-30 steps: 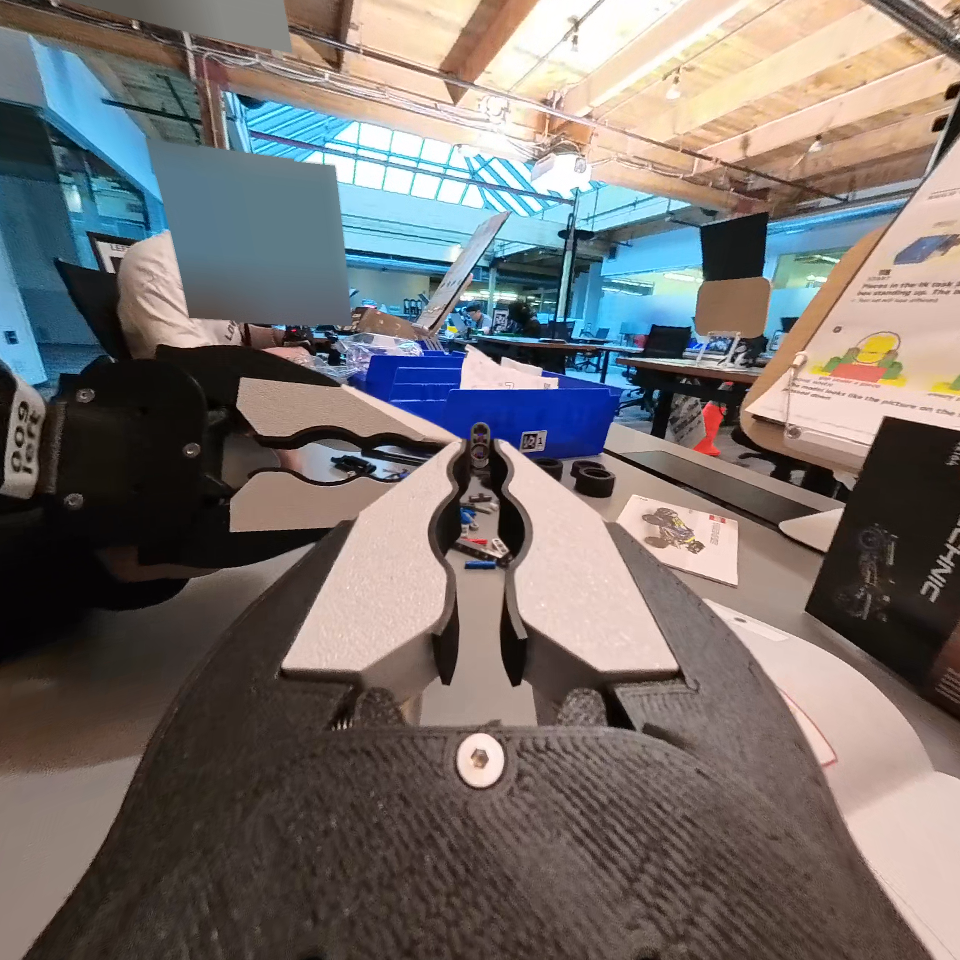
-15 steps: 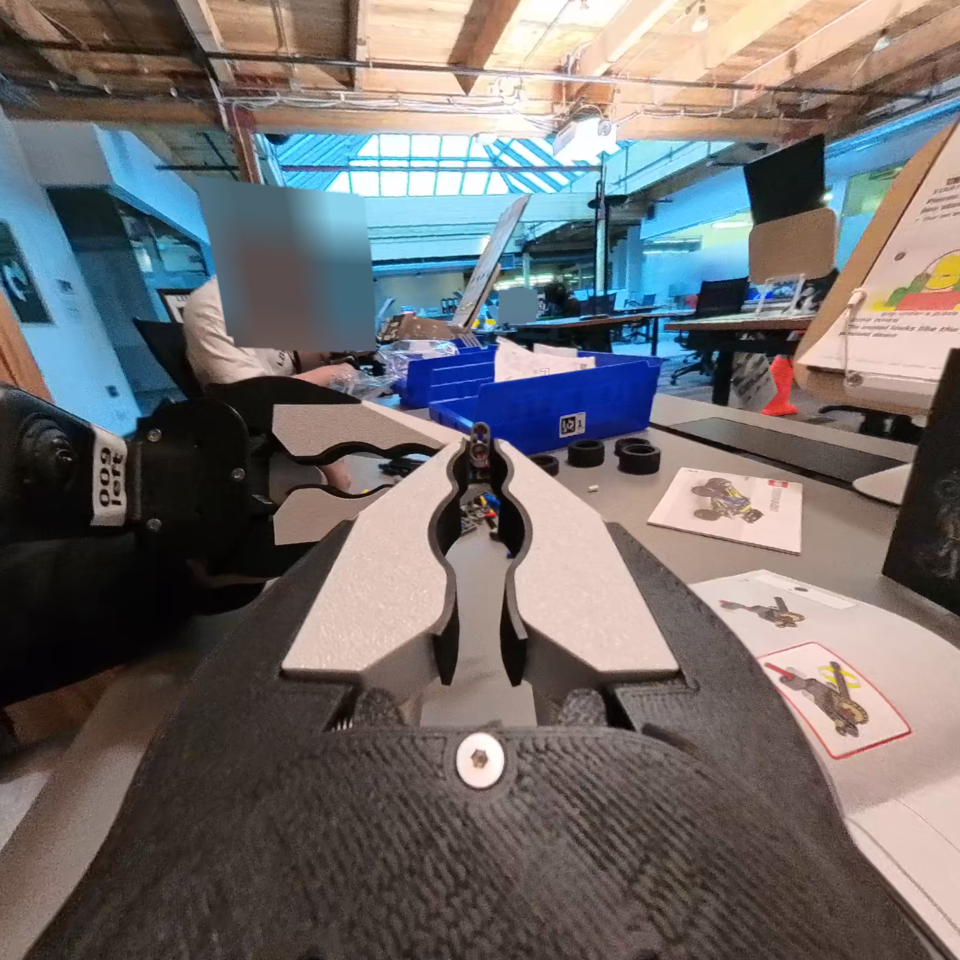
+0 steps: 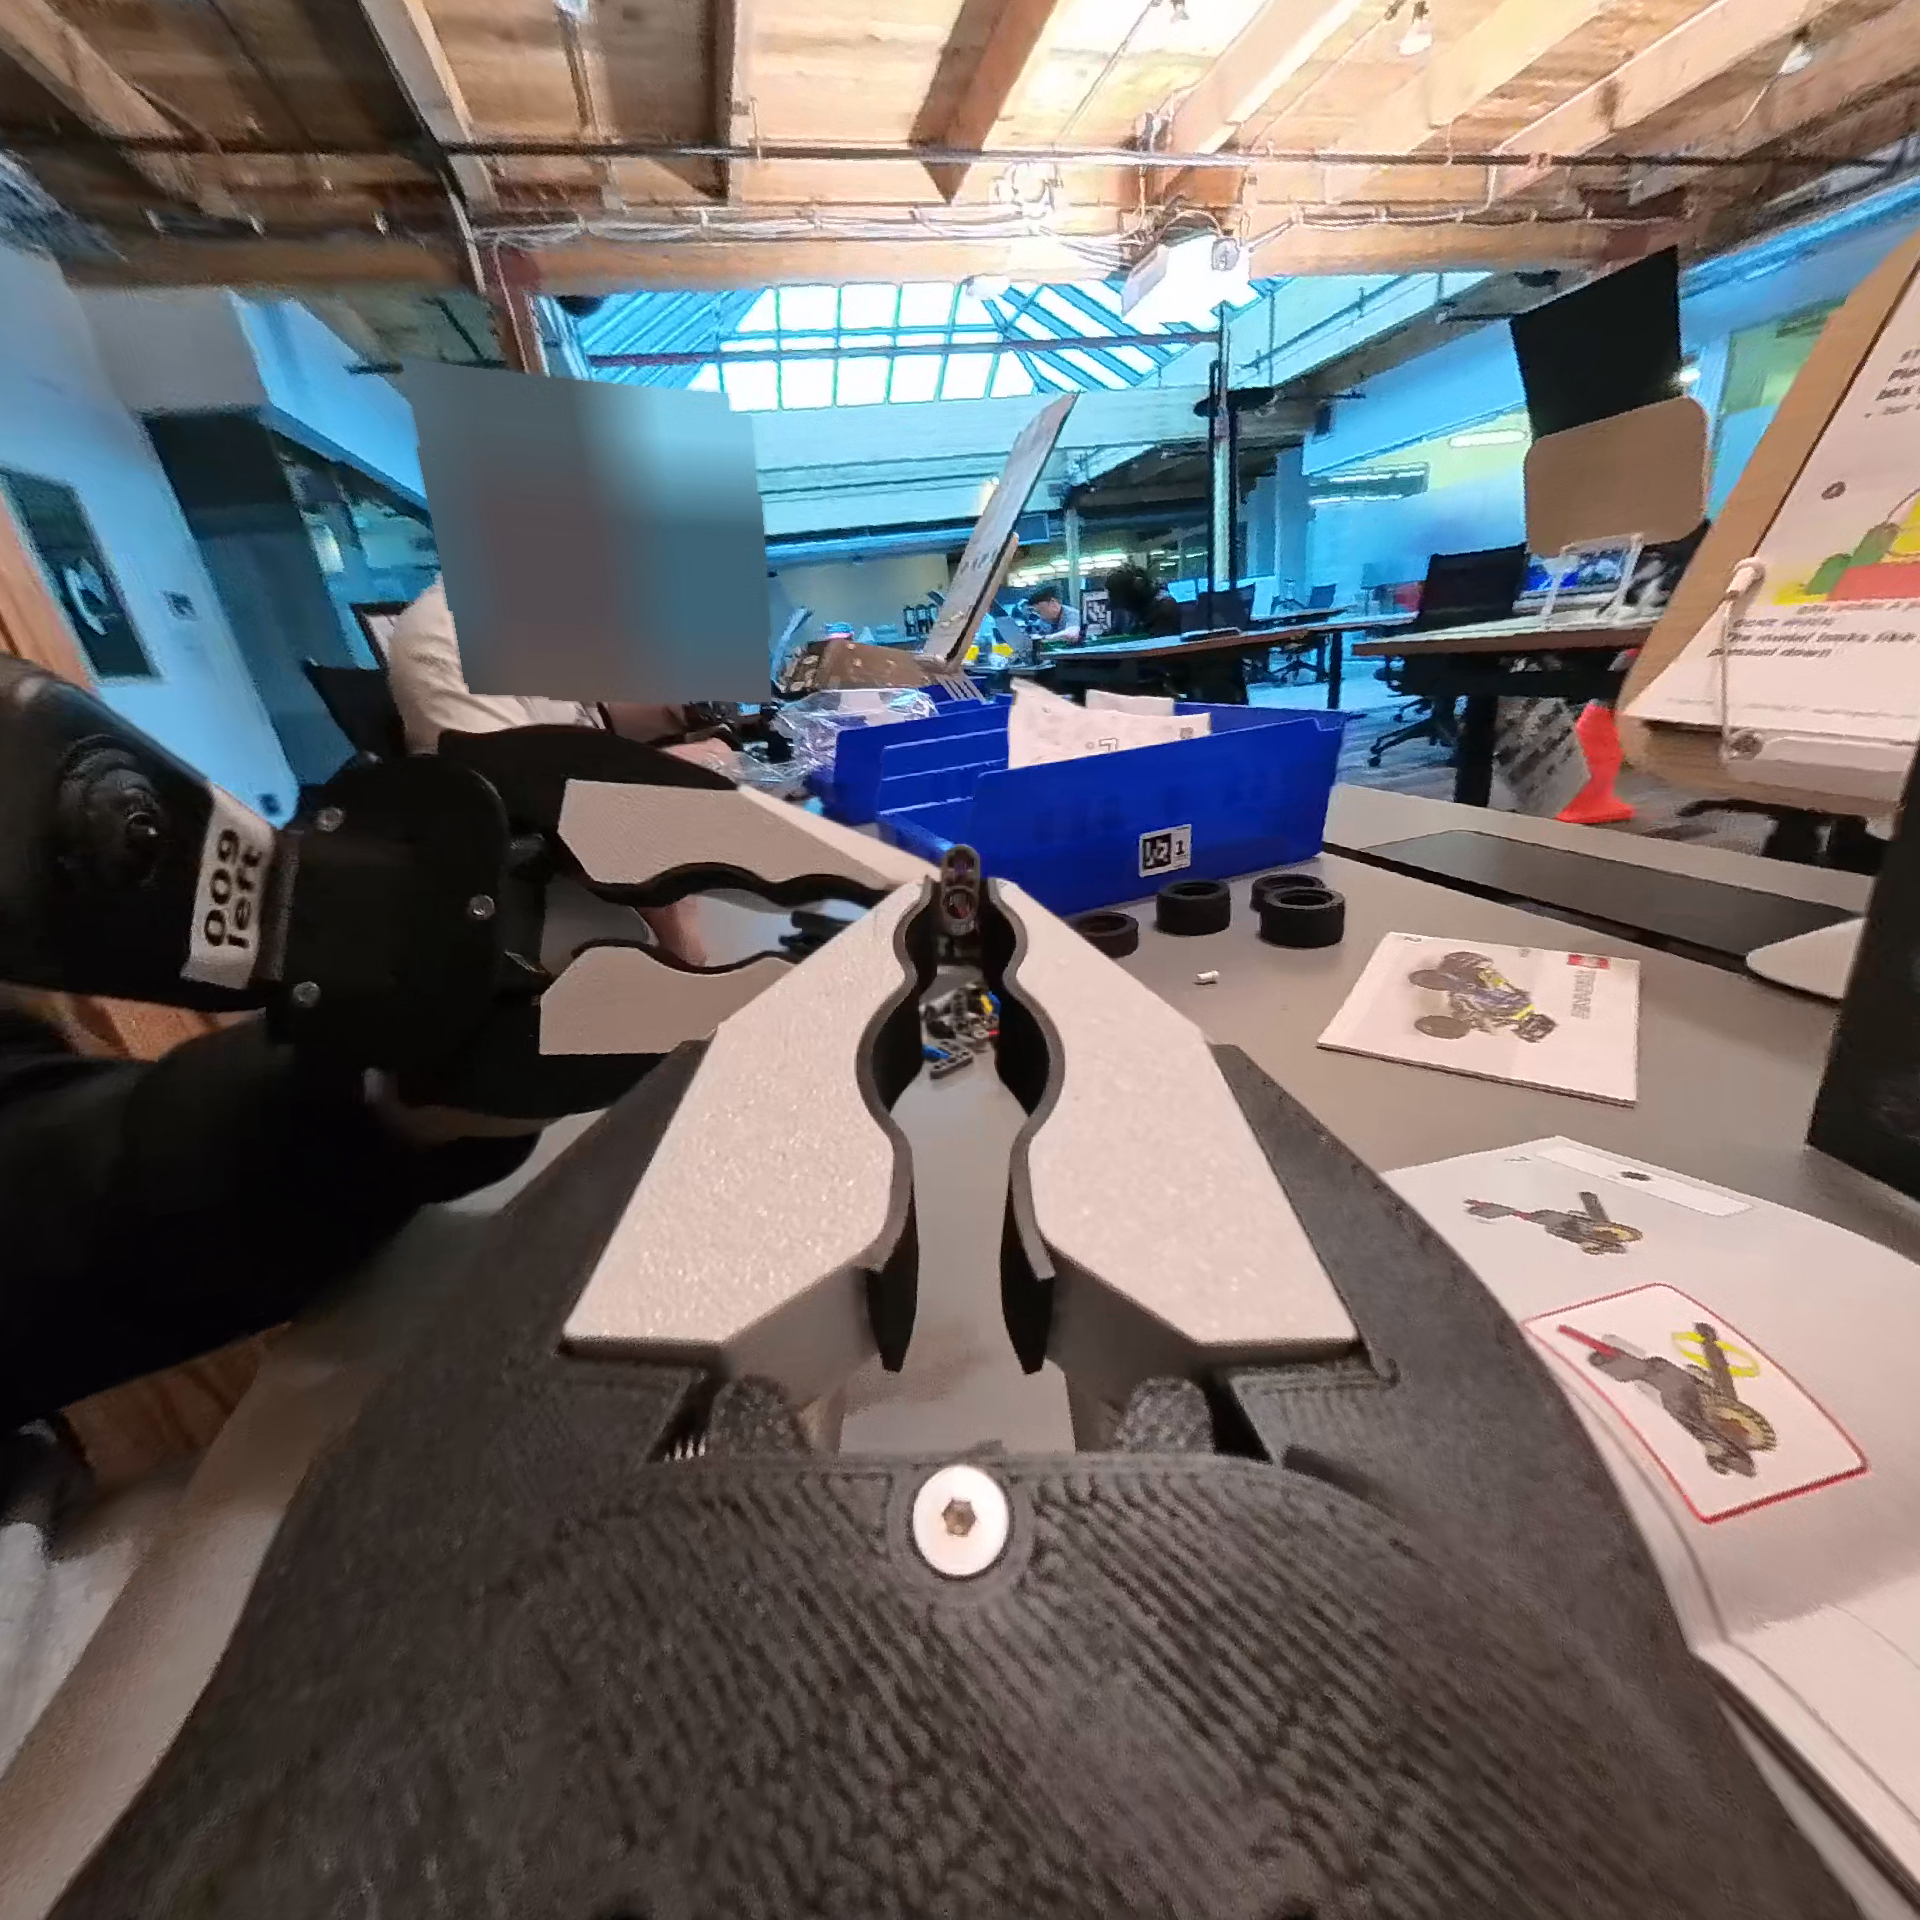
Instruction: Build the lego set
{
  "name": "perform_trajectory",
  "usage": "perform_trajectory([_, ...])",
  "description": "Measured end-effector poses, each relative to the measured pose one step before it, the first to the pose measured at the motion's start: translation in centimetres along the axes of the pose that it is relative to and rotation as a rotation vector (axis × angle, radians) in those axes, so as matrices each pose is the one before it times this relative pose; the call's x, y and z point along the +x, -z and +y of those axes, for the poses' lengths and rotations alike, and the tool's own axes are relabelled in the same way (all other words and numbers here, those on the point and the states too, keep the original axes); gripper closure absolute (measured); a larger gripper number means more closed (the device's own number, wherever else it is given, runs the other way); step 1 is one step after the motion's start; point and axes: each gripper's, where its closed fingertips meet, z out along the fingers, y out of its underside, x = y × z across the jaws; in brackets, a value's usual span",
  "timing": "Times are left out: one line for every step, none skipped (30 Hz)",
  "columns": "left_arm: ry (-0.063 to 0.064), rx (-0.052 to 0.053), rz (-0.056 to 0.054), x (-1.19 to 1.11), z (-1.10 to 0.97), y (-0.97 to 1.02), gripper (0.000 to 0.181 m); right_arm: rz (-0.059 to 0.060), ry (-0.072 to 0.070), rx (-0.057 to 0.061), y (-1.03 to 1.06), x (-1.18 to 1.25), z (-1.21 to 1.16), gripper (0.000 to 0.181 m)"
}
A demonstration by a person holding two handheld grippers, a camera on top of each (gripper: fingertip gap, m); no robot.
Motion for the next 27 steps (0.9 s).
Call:
perform_trajectory([0.0026,-0.0012,0.0193,0.071,-0.006,0.028,0.173,-0.0053,-0.0088,-0.0033,0.021,0.013,0.038,0.176])
perform_trajectory([0.0040,-0.0019,0.0221,0.112,0.014,0.033,0.172,-0.0095,-0.0086,-0.0040,0.007,-0.074,0.055,0.176])
perform_trajectory([0.0143,-0.0010,0.0205,0.056,0.024,0.043,0.172,-0.0060,-0.0105,-0.0030,-0.001,-0.006,0.035,0.176])
perform_trajectory([0.0151,-0.0044,0.0280,0.158,0.051,0.044,0.172,0.0025,0.0089,-0.0052,0.007,0.010,0.050,0.176])
perform_trajectory([0.0097,-0.0097,0.0271,0.113,0.102,0.061,0.172,0.0039,0.0282,-0.0178,-0.029,-0.041,0.162,0.176])
perform_trajectory([0.0063,-0.0053,0.0198,0.027,0.058,0.090,0.172,0.0016,0.0355,-0.0146,-0.010,-0.101,0.106,0.176])
perform_trajectory([0.0140,0.0004,0.0253,0.101,0.018,0.085,0.172,-0.0004,0.0268,-0.0133,-0.017,-0.112,0.110,0.176])
perform_trajectory([0.0202,0.0026,0.0213,0.061,0.019,0.067,0.172,0.0020,0.0212,-0.0118,-0.019,-0.061,0.118,0.176])
perform_trajectory([0.0074,0.0024,0.0107,-0.006,0.065,0.037,0.172,0.0042,0.0195,-0.0091,-0.048,-0.036,0.086,0.176])
perform_trajectory([-0.0115,-0.0032,0.0069,0.053,0.156,-0.008,0.172,0.0047,0.0202,-0.0162,-0.079,-0.045,0.219,0.176])
perform_trajectory([-0.0227,-0.0065,0.0035,0.102,0.211,-0.046,0.172,0.0078,0.0201,-0.0207,-0.094,-0.010,0.279,0.176])
perform_trajectory([-0.0275,-0.0050,0.0034,0.159,0.180,-0.063,0.172,0.0075,0.0224,-0.0180,-0.075,-0.009,0.247,0.176])
perform_trajectory([-0.0289,-0.0032,0.0009,0.168,0.119,-0.053,0.172,0.0019,0.0199,-0.0147,-0.047,-0.074,0.170,0.176])
perform_trajectory([-0.0266,-0.0027,-0.0040,0.074,0.085,-0.037,0.172,-0.0006,0.0146,-0.0105,-0.012,-0.066,0.108,0.176])
perform_trajectory([-0.0262,-0.0041,-0.0044,0.031,0.073,-0.010,0.172,0.0000,0.0033,-0.0072,-0.001,-0.009,0.100,0.176])
perform_trajectory([-0.0364,-0.0093,-0.0097,-0.057,0.150,0.016,0.172,-0.0058,-0.0075,-0.0115,-0.022,-0.038,0.184,0.176])
perform_trajectory([-0.0510,-0.0117,-0.0209,-0.182,0.138,0.060,0.172,-0.0085,-0.0054,-0.0084,-0.046,-0.080,0.116,0.176])
perform_trajectory([-0.0568,-0.0129,-0.0247,-0.202,0.081,0.079,0.172,-0.0038,0.0020,-0.0001,-0.026,-0.082,-0.011,0.176])
perform_trajectory([-0.0557,-0.0180,-0.0261,-0.206,0.091,0.071,0.172,-0.0013,0.0037,-0.0079,-0.030,-0.047,0.098,0.175])
perform_trajectory([-0.0545,-0.0194,-0.0271,-0.183,0.111,0.030,0.172,-0.0004,-0.0015,-0.0109,-0.025,-0.001,0.144,0.176])
perform_trajectory([-0.0497,-0.0158,-0.0232,-0.101,0.060,-0.004,0.172,0.0003,-0.0070,-0.0062,-0.026,0.024,0.102,0.175])
perform_trajectory([-0.0373,-0.0139,-0.0195,-0.046,0.077,-0.039,0.173,-0.0052,-0.0198,-0.0060,-0.037,-0.012,0.146,0.176])
perform_trajectory([-0.0175,-0.0119,-0.0097,0.018,0.074,-0.060,0.173,-0.0096,-0.0412,-0.0044,-0.057,-0.005,0.175,0.176])
perform_trajectory([0.0078,-0.0061,0.0049,0.106,0.031,-0.063,0.173,-0.0117,-0.0537,0.0092,-0.045,0.043,0.027,0.176])
perform_trajectory([0.0280,0.0010,0.0104,0.042,-0.035,-0.025,0.172,-0.0274,-0.0527,0.0152,-0.011,-0.148,-0.065,0.176])
perform_trajectory([0.0298,0.0060,0.0033,-0.165,-0.093,0.072,0.172,-0.0302,-0.0445,0.0207,0.027,-0.206,-0.225,0.175])
perform_trajectory([0.0117,0.0042,-0.0006,-0.237,-0.148,0.145,0.172,-0.0143,-0.0292,0.0295,0.103,-0.064,-0.396,0.175])
